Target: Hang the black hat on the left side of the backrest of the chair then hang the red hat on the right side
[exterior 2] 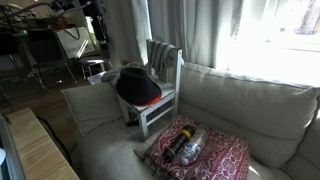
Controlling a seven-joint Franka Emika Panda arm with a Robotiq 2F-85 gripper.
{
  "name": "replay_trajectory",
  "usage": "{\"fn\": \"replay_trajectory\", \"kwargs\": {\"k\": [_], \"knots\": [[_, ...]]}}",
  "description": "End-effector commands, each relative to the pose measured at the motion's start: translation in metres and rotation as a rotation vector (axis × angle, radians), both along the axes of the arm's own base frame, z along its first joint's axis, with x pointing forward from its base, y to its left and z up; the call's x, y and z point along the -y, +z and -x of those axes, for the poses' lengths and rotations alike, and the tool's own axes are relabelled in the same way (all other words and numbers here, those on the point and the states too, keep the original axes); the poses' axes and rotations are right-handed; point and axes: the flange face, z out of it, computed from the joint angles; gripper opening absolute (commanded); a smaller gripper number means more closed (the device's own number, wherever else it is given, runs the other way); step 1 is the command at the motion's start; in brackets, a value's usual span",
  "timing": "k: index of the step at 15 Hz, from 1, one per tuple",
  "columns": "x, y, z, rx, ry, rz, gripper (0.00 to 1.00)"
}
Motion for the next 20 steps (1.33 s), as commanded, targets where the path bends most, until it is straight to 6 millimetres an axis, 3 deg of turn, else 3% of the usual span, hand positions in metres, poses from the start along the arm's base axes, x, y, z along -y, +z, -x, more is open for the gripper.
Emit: {"fn": "replay_trajectory", "kwargs": {"k": [1,10,16,20], "knots": [[-0.005,-0.039,-0.024,-0.056,-0.12,-0.017,1.0],[-0.017,-0.1,-0.069,-0.059,-0.045,-0.114,1.0],[-0.005,-0.128,-0.089,-0.082,-0.085,-0.099,0.94],[0.006,-0.139,-0.096,-0.078,-0.124,-0.091,0.76]]}}
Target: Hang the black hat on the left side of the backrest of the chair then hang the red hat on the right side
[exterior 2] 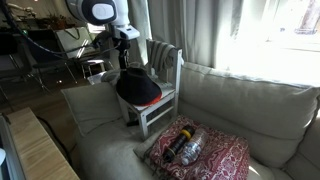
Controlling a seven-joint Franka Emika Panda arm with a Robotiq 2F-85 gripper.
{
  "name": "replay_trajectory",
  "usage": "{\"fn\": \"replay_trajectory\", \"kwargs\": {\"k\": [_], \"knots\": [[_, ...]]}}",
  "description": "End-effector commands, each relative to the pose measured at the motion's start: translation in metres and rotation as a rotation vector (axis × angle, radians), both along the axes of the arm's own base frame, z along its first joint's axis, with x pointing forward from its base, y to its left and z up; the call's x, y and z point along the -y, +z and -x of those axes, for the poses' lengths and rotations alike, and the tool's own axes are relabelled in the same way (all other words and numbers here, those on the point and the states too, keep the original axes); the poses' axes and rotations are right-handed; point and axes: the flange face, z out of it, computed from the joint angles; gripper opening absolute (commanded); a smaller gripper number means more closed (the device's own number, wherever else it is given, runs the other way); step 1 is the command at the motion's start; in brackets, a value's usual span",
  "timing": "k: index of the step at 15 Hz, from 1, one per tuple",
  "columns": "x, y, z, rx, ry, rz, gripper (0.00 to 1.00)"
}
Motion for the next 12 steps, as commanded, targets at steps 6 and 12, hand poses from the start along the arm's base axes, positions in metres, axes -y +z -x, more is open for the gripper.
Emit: {"fn": "replay_trajectory", "kwargs": {"k": [6,12], "knots": [[0.021,-0.02,-0.003,-0.021,-0.063,0.014,0.39],[0.024,-0.015,-0.002,-0.027,-0.077,0.016,0.21]]}}
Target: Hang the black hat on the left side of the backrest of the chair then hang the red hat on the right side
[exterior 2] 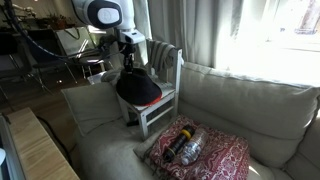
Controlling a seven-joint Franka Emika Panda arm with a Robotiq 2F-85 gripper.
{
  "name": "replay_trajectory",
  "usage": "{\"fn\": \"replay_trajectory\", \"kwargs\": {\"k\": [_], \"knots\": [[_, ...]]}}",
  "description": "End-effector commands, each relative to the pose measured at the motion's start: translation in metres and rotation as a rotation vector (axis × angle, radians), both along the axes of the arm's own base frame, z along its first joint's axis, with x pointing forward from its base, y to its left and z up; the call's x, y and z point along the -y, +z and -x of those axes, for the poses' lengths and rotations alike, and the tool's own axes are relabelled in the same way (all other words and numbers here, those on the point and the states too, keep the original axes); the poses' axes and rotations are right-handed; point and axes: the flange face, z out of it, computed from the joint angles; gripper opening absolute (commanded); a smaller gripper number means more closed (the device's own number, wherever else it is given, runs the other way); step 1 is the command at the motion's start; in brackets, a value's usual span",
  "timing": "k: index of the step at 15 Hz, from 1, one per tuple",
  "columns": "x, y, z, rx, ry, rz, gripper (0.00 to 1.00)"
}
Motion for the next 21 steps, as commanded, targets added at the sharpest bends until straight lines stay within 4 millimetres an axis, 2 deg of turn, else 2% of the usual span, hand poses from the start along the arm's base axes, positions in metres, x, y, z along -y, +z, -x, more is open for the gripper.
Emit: {"fn": "replay_trajectory", "kwargs": {"k": [1,4,6,9,11,17,21], "knots": [[-0.001,0.003,0.003,-0.005,-0.027,0.001,0.16],[-0.003,0.012,0.003,0.003,-0.037,0.003,0.21],[-0.006,0.019,0.002,0.012,-0.045,0.0,0.2],[-0.009,0.027,0.001,0.022,-0.059,-0.004,0.05],[-0.009,0.03,0.001,0.024,-0.07,-0.007,0.0],[-0.011,0.043,-0.001,0.042,-0.082,-0.021,0.02],[-0.018,0.061,-0.002,0.076,-0.071,-0.059,0.02]]}}
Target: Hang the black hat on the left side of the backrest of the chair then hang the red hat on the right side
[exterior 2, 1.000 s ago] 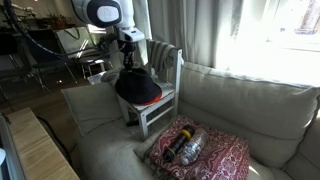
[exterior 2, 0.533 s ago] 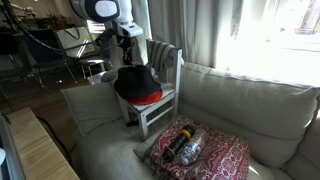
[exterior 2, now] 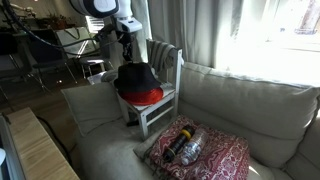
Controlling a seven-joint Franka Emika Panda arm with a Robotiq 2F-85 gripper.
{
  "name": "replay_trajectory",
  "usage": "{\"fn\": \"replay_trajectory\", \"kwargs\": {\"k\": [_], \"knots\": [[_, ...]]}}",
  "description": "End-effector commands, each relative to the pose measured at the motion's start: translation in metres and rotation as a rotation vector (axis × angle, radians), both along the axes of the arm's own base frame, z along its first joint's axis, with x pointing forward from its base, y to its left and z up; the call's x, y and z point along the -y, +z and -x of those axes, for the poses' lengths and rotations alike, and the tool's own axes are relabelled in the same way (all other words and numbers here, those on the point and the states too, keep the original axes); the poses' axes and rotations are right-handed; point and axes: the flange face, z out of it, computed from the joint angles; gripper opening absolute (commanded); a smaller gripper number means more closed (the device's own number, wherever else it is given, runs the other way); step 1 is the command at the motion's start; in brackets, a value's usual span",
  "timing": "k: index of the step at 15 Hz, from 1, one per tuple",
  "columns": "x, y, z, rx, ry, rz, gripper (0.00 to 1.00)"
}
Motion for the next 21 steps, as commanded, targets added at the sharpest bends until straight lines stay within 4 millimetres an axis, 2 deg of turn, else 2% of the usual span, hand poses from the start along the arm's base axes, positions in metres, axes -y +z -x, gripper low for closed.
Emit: {"fn": "replay_trajectory", "kwargs": {"k": [1,9,16,20,21], "knots": [[-0.008,0.022,0.006,0.016,-0.014,-0.049,0.02],[-0.037,0.07,0.01,0.123,0.023,-0.194,0.02],[-0.068,0.141,0.037,0.169,0.21,-0.28,0.02],[-0.088,0.187,0.037,0.315,0.272,-0.21,0.02],[-0.094,0.193,0.035,0.354,0.279,-0.184,0.02]]}}
